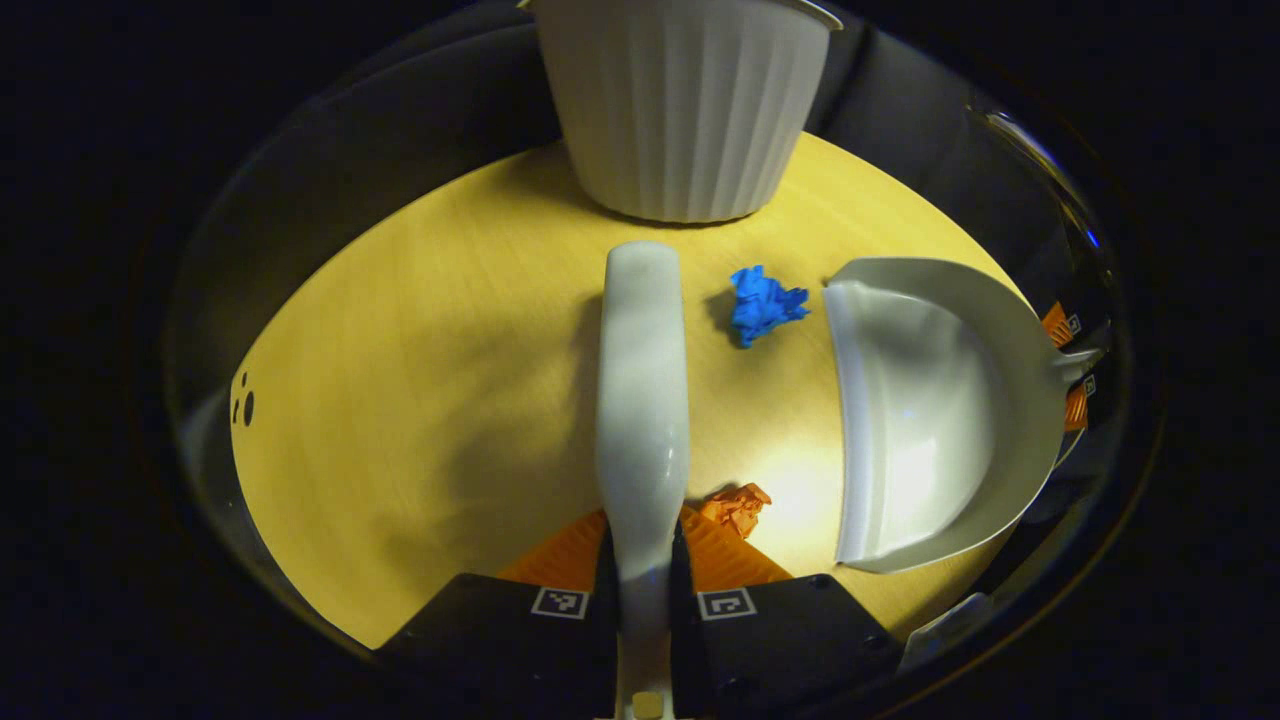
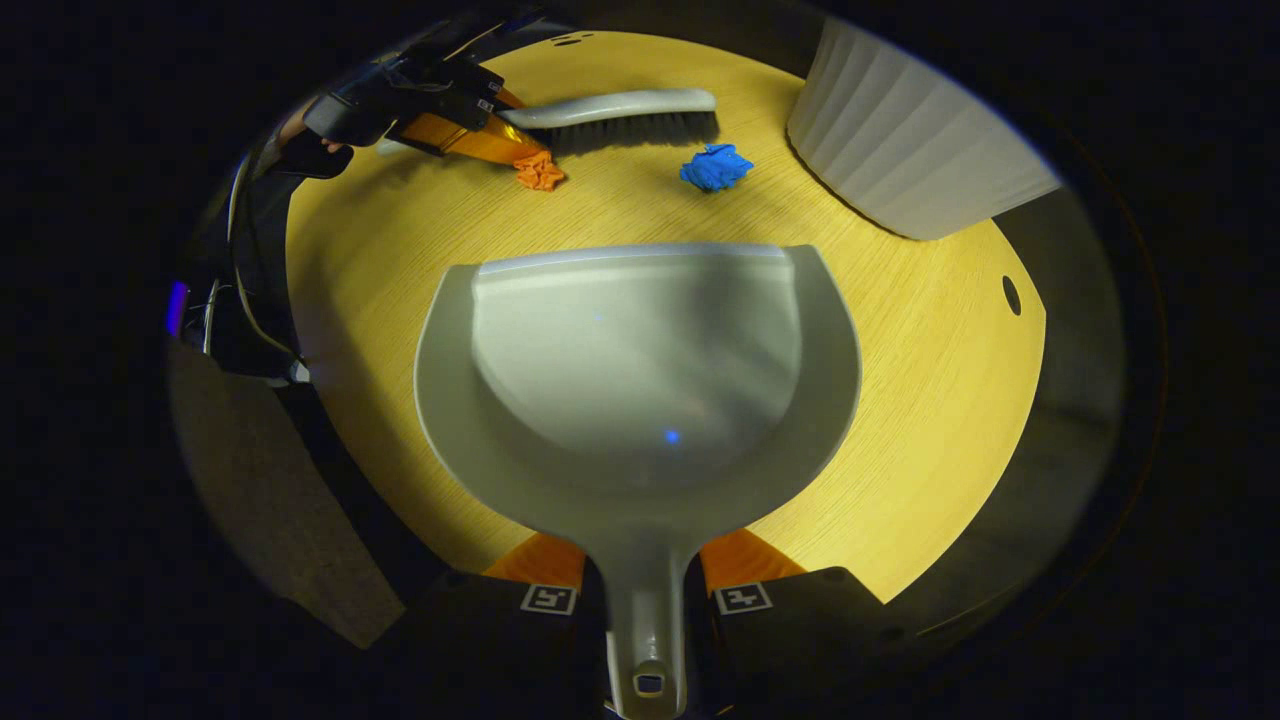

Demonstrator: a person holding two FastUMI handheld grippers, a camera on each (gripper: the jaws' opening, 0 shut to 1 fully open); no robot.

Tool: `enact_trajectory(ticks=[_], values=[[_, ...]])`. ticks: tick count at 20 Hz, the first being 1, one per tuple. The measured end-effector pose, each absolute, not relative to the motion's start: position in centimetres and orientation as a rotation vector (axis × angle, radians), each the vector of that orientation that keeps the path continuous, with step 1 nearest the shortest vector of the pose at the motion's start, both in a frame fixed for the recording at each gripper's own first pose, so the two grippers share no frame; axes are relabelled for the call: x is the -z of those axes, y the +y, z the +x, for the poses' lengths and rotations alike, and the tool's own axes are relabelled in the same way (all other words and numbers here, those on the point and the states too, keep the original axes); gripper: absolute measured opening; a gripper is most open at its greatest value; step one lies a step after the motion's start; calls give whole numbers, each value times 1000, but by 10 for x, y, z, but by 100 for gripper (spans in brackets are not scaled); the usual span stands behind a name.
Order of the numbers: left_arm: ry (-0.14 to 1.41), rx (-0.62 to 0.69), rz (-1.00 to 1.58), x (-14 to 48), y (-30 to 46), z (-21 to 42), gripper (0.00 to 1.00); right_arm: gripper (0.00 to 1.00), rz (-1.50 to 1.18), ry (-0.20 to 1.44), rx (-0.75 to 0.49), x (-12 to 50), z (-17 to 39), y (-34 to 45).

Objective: Pick up the small broom and dustpan from the desktop, sweep the trash into the dustpan with the broom, and then empty the trash into the garbage bin.

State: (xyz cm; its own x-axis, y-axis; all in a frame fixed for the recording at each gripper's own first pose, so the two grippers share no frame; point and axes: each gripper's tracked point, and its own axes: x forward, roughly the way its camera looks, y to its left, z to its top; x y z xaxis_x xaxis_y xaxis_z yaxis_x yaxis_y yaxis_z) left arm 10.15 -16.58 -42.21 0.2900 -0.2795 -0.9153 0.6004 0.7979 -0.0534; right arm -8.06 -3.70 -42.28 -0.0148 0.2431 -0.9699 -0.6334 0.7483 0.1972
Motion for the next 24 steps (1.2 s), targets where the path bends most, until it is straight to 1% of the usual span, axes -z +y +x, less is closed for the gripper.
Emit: enact_trajectory(ticks=[1,5,7,9,10,11,14,15,17,18,19,20,21,22,24], values=[[1133,633,319,419,-175,98,24,35,-344,1420,-722,424,-79,-38],[1149,743,275,410,-211,79,25,35,-349,1397,-742,430,-78,-38],[1174,782,246,404,-225,64,25,35,-344,1387,-746,433,-79,-40],[1213,827,163,397,-245,44,25,35,-328,1379,-742,436,-81,-41],[1219,830,147,396,-253,39,23,35,-326,1373,-741,439,-81,-42],[1219,814,149,395,-252,40,25,35,-316,1363,-737,441,-81,-41],[1212,752,118,389,-252,44,25,35,-273,1325,-706,447,-85,-39],[1206,722,122,388,-248,45,24,35,-254,1310,-689,449,-88,-40],[1201,649,116,391,-238,48,25,35,-211,1277,-647,452,-91,-38],[1201,611,105,392,-232,50,25,39,-190,1272,-622,448,-94,-37],[1199,575,94,393,-225,53,24,35,-168,1274,-603,443,-99,-36],[1195,544,88,395,-215,56,25,39,-150,1272,-582,440,-100,-37],[1191,515,85,396,-206,59,25,31,-139,1271,-562,441,-102,-36],[1186,489,81,398,-197,60,25,35,-130,1272,-539,439,-103,-35],[1174,458,71,400,-184,59,24,35,-94,1277,-484,431,-108,-33]])
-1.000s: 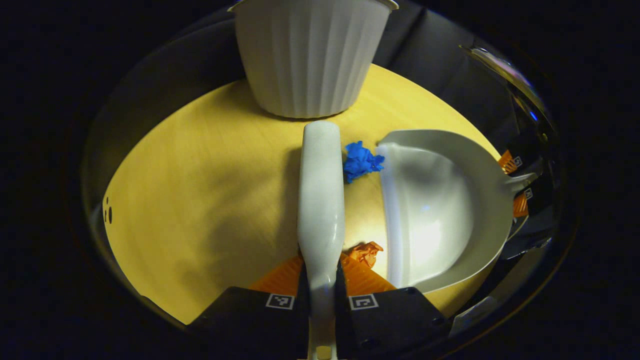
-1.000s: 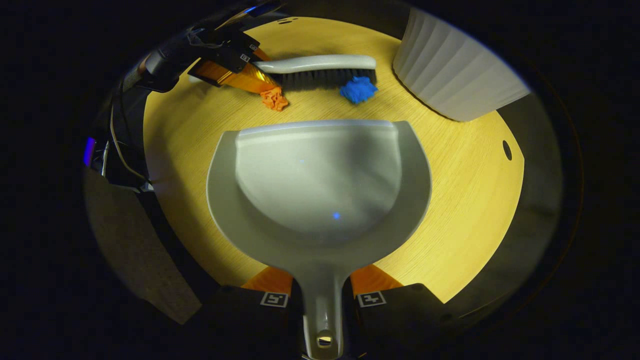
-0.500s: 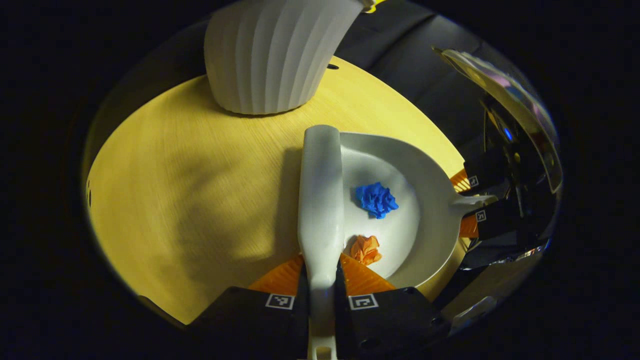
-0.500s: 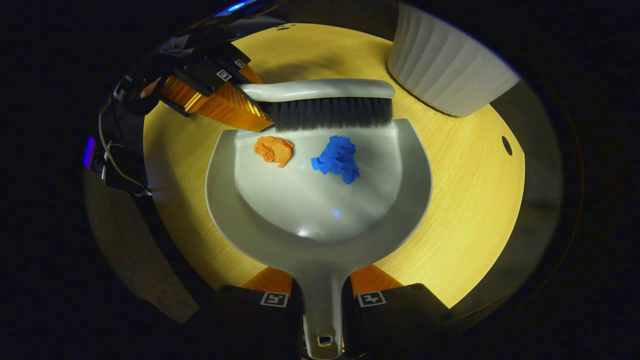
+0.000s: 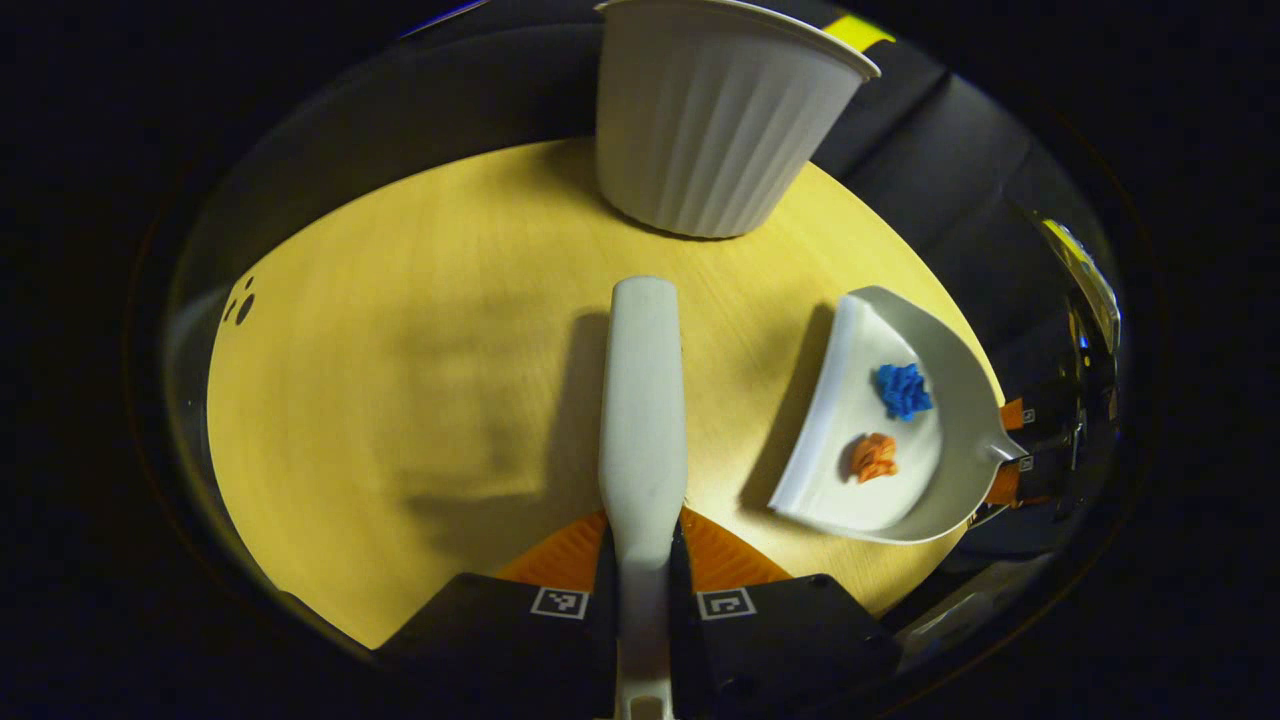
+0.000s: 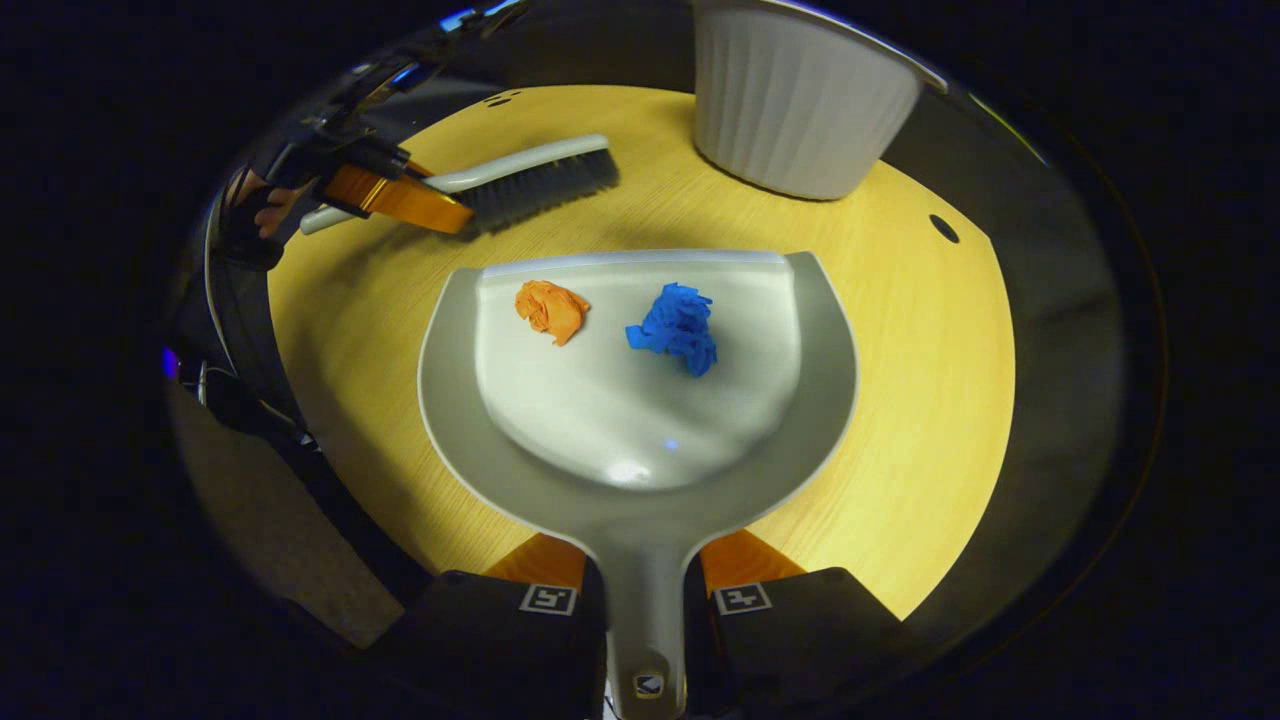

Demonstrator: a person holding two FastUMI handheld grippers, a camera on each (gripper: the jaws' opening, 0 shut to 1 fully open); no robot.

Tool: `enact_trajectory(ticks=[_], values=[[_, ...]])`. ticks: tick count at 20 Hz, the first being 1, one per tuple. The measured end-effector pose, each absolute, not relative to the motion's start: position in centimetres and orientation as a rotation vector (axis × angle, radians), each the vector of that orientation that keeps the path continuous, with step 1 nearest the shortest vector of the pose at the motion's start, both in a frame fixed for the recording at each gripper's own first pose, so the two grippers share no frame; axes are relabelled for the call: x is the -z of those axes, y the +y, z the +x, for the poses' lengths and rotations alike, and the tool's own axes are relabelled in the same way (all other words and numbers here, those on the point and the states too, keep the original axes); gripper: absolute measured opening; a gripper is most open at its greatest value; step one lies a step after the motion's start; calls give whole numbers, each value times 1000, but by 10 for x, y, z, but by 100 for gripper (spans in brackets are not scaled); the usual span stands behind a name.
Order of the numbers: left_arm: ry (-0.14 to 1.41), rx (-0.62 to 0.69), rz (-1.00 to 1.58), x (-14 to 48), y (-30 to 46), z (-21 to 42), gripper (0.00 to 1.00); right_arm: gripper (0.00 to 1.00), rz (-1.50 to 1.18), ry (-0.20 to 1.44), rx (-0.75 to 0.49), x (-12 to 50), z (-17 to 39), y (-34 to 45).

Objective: Pick up the small broom and dustpan from the desktop, sweep the trash into the dustpan with the broom, and then empty the trash into the garbage bin.

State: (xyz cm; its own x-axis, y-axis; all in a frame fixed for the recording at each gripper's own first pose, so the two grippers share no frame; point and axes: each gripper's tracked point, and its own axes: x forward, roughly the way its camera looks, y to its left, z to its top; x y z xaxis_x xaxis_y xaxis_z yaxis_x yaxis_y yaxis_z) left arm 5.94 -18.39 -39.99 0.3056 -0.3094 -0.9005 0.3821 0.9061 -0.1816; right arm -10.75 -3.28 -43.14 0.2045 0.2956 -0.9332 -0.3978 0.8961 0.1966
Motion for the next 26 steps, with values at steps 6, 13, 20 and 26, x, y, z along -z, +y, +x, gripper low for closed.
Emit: enact_trajectory(ticks=[6,13,20,26], values=[[1174,436,73,395,-147,33,25,35,-13,1241,-335,424,-114,-23],[1160,458,74,388,-112,8,25,35,14,1164,-178,438,-112,-11],[1163,521,72,396,-89,-23,25,35,0,1104,-46,452,-104,-9],[1148,532,69,400,-67,-39,23,39,-101,1171,41,444,-102,-13]])
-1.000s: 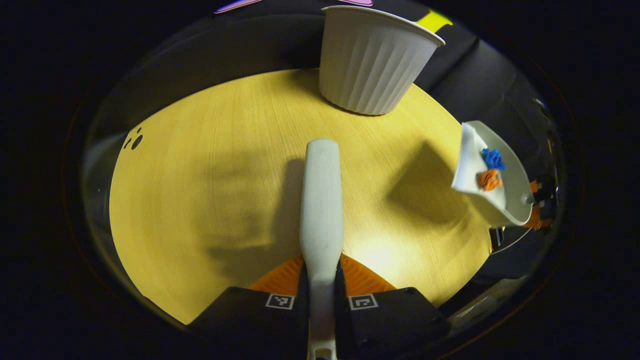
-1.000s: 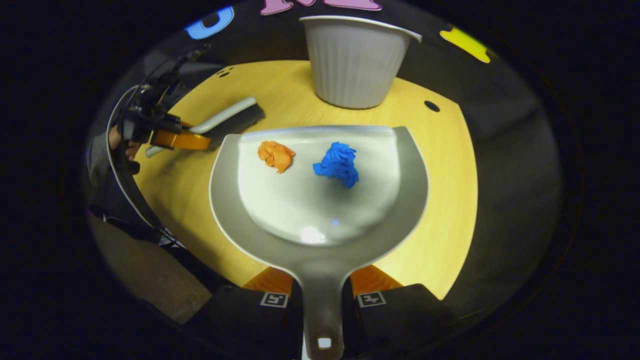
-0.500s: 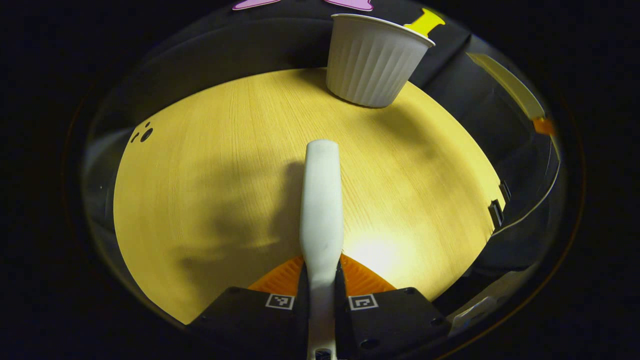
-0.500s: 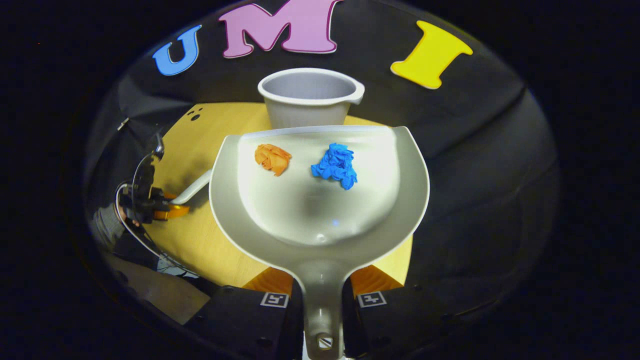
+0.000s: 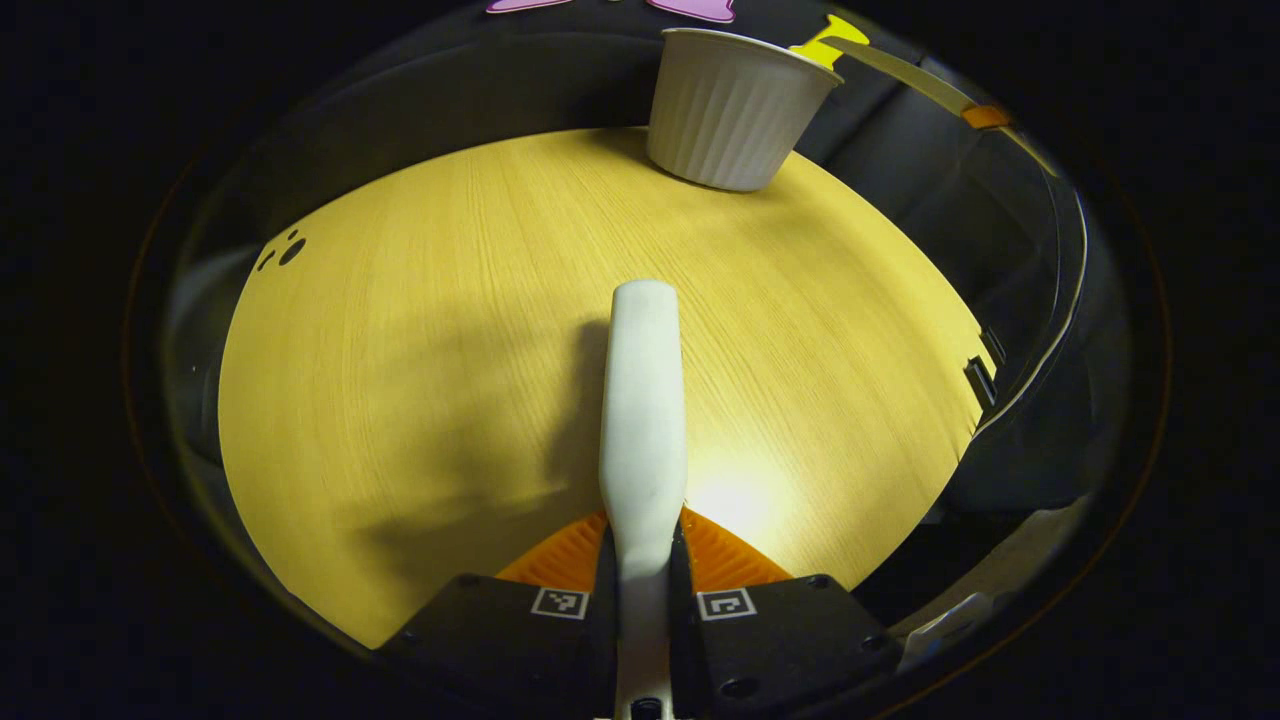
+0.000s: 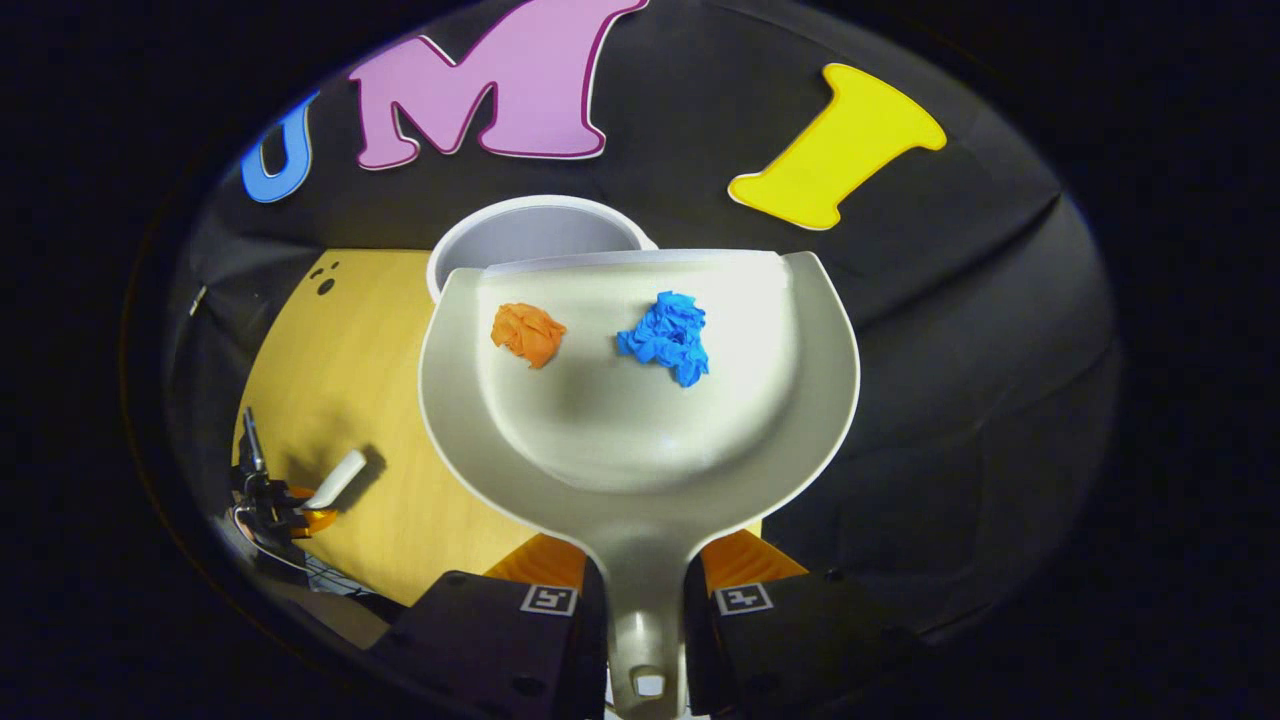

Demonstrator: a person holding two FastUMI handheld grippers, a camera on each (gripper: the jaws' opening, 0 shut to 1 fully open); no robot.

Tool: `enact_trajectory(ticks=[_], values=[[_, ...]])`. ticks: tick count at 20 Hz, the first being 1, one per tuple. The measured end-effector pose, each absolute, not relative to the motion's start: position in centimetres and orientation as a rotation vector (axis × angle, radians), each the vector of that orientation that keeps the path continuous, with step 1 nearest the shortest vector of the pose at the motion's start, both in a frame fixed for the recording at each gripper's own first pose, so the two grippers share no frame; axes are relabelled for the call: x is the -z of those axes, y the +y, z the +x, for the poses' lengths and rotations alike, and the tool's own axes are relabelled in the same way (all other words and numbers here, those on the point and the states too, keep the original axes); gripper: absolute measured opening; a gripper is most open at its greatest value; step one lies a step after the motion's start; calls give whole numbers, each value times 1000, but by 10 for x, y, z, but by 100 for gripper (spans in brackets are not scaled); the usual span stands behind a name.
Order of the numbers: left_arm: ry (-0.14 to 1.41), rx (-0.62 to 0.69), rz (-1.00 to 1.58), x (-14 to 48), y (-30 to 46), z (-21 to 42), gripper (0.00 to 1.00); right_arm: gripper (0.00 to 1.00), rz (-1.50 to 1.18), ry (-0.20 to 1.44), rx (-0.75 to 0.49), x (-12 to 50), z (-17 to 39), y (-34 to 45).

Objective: Pick up the small broom and dustpan from the desktop, sweep the trash into the dustpan with the broom, and then empty the trash into the garbage bin.

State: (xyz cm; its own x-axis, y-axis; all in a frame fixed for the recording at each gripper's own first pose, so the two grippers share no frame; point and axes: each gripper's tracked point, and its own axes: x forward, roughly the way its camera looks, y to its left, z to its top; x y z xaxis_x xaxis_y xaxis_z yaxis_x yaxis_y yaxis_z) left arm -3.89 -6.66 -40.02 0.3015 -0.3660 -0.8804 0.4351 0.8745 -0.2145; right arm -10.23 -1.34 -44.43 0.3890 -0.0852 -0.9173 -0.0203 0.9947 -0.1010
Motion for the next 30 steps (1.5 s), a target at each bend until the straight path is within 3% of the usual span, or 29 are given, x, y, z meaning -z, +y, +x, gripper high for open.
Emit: enact_trajectory(ticks=[2,16,17,18,21,23,29,30], values=[[1149,523,56,401,-59,-41,25,35,-155,1183,51,439,-101,-16],[1162,471,-16,409,-46,-32,24,35,-524,1495,-71,412,-98,-56],[1163,470,-15,408,-46,-31,25,31,-536,1516,-74,408,-97,-56],[1162,468,-13,409,-45,-30,25,35,-548,1532,-76,404,-98,-55],[1163,466,-17,409,-47,-30,25,35,-617,1582,-99,397,-97,-61],[1161,468,-17,409,-49,-30,25,31,-684,1589,-125,390,-90,-66],[1162,453,-30,407,-48,-30,25,39,-717,1599,-140,387,-86,-66],[1168,449,-31,406,-47,-33,27,35,-720,1596,-137,386,-87,-68]])
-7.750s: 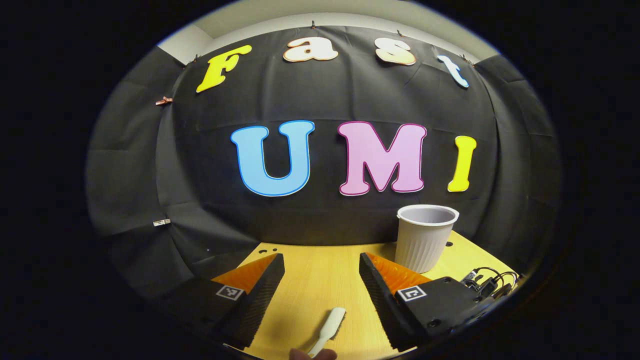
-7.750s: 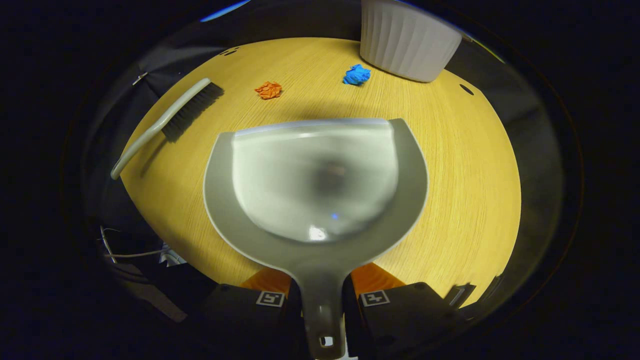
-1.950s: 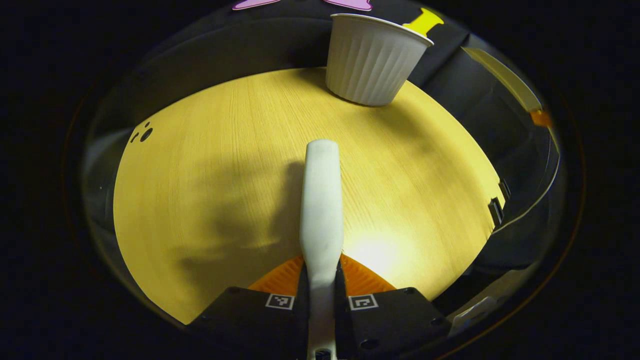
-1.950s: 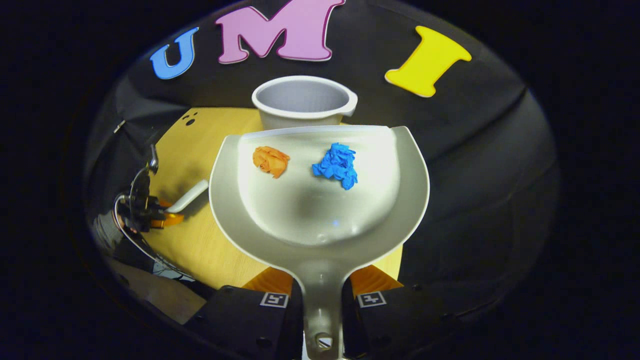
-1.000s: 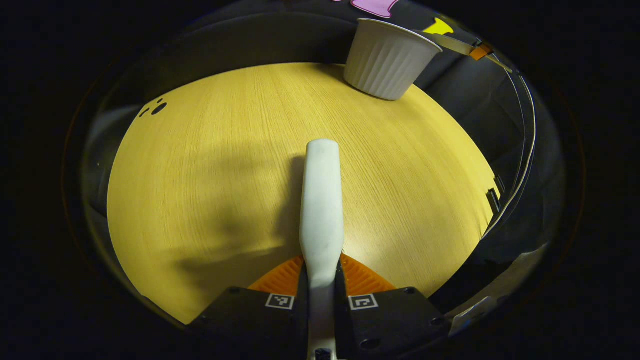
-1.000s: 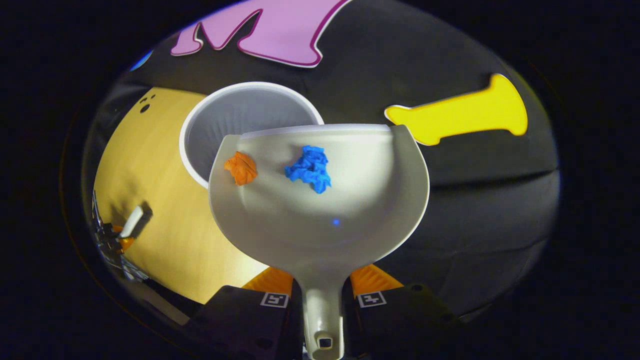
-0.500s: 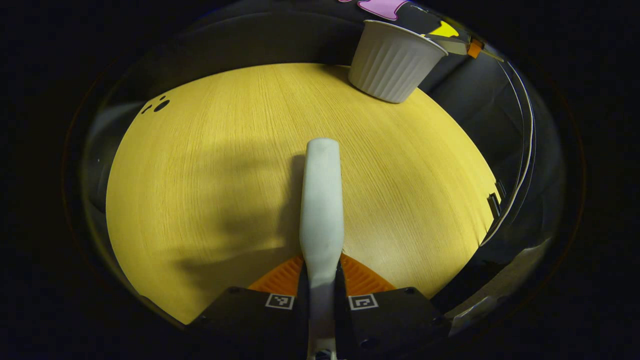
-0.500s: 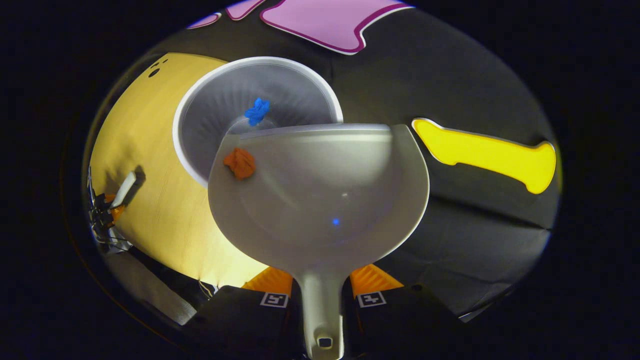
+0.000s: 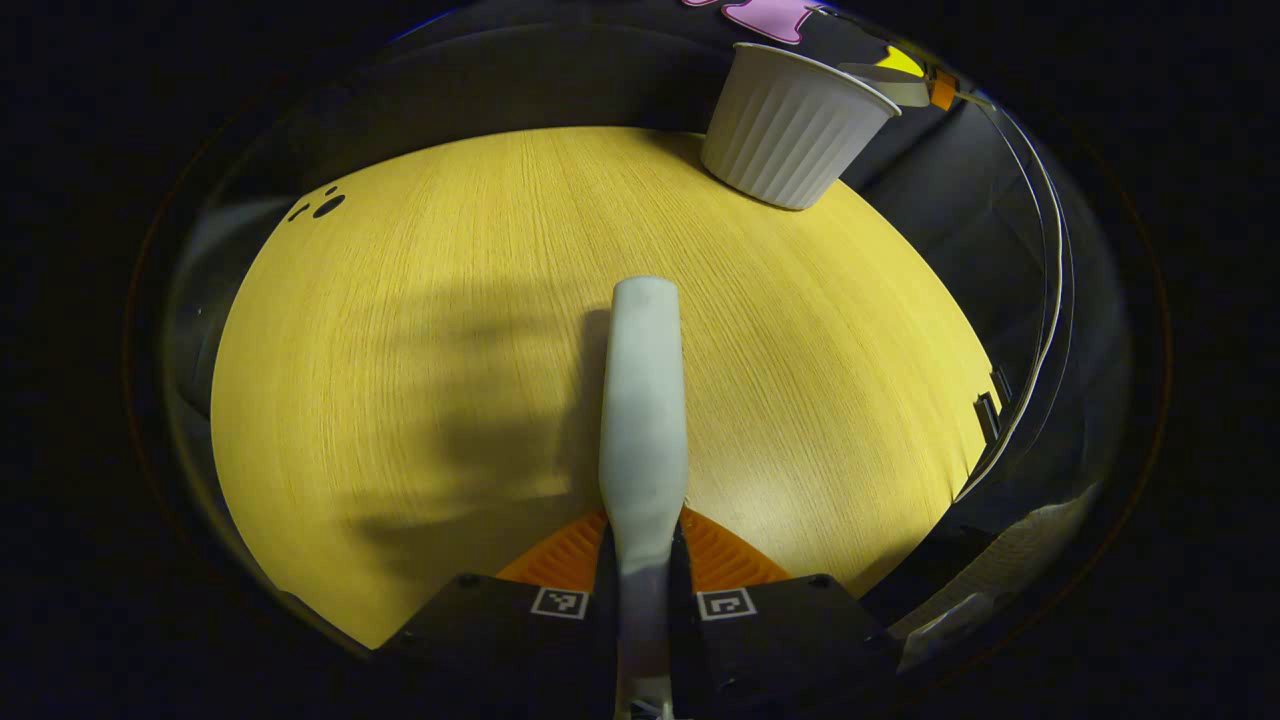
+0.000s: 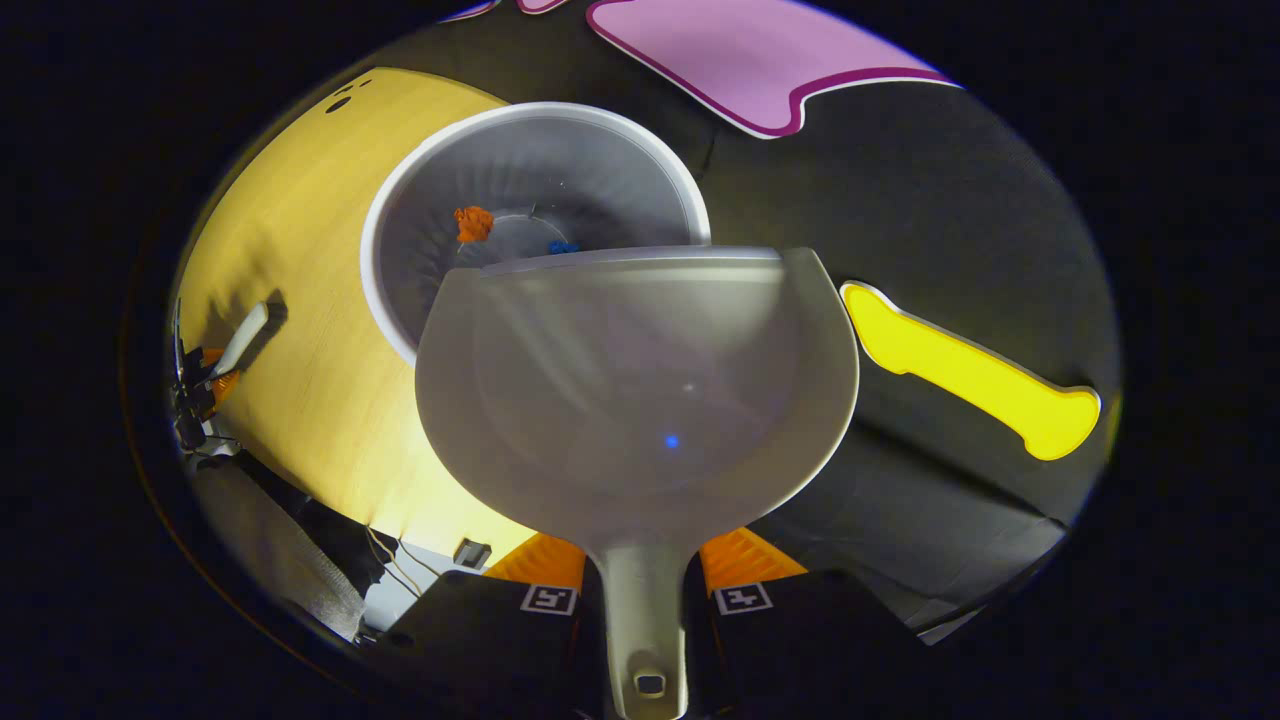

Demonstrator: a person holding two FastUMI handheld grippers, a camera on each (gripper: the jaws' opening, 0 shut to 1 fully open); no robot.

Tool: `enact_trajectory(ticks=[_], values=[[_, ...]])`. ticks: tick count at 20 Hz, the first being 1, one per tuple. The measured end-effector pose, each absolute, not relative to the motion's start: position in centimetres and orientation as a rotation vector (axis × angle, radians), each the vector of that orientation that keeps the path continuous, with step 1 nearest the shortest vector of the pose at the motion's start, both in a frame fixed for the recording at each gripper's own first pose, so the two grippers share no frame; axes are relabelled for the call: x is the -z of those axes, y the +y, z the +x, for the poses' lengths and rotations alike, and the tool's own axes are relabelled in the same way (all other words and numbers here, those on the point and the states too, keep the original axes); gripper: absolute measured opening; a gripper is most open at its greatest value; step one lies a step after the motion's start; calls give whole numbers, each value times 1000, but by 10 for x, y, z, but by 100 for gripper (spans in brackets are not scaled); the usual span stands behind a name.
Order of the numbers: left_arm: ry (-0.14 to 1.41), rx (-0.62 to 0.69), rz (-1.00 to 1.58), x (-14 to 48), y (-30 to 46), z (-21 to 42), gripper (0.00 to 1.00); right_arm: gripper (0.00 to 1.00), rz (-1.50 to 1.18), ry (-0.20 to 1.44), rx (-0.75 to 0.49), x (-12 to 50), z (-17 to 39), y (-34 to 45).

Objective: Pick up the small broom and dustpan from the desktop, sweep the trash into the dustpan with the broom, and then empty the trash into the garbage bin.

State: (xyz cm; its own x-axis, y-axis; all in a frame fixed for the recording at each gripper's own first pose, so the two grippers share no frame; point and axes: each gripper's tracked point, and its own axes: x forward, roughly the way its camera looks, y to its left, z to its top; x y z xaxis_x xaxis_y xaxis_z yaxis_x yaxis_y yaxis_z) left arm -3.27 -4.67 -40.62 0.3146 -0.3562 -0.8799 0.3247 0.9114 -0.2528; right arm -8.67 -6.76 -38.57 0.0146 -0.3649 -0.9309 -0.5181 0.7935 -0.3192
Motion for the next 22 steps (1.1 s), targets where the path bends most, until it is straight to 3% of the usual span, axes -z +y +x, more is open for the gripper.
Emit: enact_trajectory(ticks=[3,4,8,13,17,21,22], values=[[1171,435,-21,402,-45,-34,24,39,-668,1541,-126,390,-85,-63],[1171,429,-16,402,-44,-35,24,35,-626,1516,-124,391,-86,-60],[1166,408,-3,399,-34,-30,25,31,-466,1351,-119,394,-83,-45],[1146,386,6,388,-24,-20,24,35,-353,1161,-119,392,-102,-44],[1124,363,-4,378,-16,-15,25,35,-282,1068,-145,392,-144,-27],[1116,347,2,371,-7,-13,23,39,-245,1085,-232,425,-214,27],[1116,343,5,370,-5,-14,25,35,-224,1097,-258,441,-231,46]])
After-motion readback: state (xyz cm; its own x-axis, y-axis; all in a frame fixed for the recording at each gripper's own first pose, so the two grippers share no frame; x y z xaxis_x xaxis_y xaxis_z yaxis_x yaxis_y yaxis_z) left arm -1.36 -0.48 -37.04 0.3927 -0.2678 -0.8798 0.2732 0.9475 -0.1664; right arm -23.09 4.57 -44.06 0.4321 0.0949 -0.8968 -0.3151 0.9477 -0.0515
